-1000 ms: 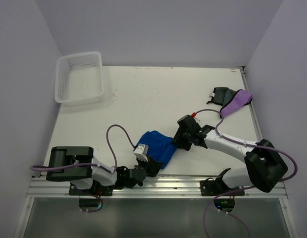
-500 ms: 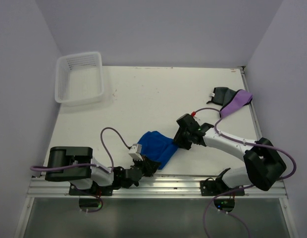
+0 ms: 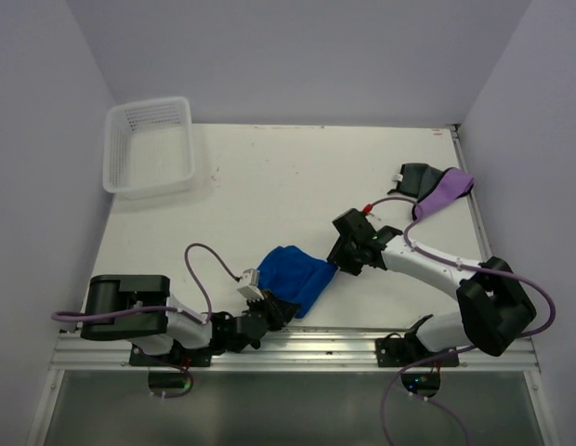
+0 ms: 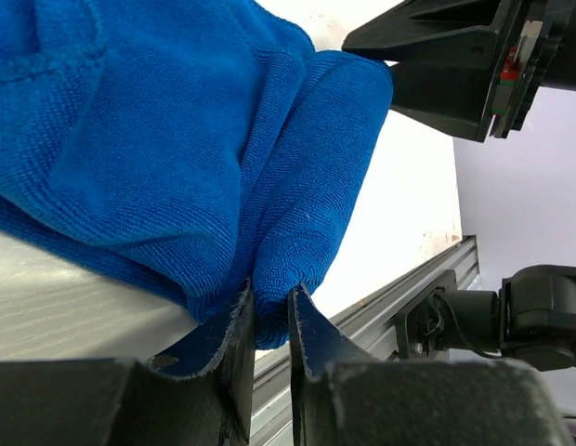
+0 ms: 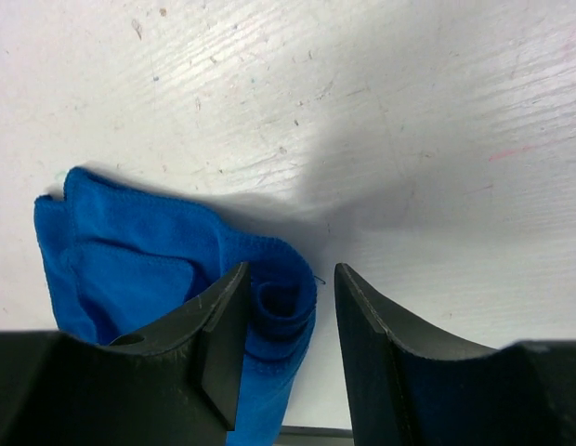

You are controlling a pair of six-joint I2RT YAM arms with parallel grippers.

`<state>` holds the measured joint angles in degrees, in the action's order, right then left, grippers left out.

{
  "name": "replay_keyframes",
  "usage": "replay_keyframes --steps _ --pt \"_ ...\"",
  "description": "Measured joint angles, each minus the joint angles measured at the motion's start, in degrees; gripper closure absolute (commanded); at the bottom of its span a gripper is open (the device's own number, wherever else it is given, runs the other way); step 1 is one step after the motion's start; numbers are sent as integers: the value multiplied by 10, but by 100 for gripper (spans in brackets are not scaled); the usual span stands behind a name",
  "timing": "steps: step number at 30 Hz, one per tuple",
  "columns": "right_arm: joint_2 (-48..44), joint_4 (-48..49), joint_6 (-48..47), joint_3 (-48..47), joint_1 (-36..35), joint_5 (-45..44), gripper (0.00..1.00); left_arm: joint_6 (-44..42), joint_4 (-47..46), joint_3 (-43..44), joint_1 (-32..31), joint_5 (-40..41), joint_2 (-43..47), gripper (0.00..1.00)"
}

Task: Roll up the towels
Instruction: Roll the towel

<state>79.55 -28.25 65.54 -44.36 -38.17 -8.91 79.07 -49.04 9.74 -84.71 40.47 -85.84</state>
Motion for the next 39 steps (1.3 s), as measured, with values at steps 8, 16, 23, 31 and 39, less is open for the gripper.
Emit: replay_keyframes --steps 8,16,23,31,39 --pt "0 -15 -2 -19 8 -17 50 49 -9 -18 12 -13 3 100" --pt "-77 -1 -7 13 9 -34 39 60 -56 -37 40 -51 -10 100" --pt "-206 103 -24 153 10 -17 34 60 -73 -39 64 -90 -18 100" --pt "-301 257 -56 262 10 43 25 66 -85 -47 90 -133 -18 100" --pt "-240 393 -57 302 -9 101 27 101 -64 -48 119 -176 -5 100"
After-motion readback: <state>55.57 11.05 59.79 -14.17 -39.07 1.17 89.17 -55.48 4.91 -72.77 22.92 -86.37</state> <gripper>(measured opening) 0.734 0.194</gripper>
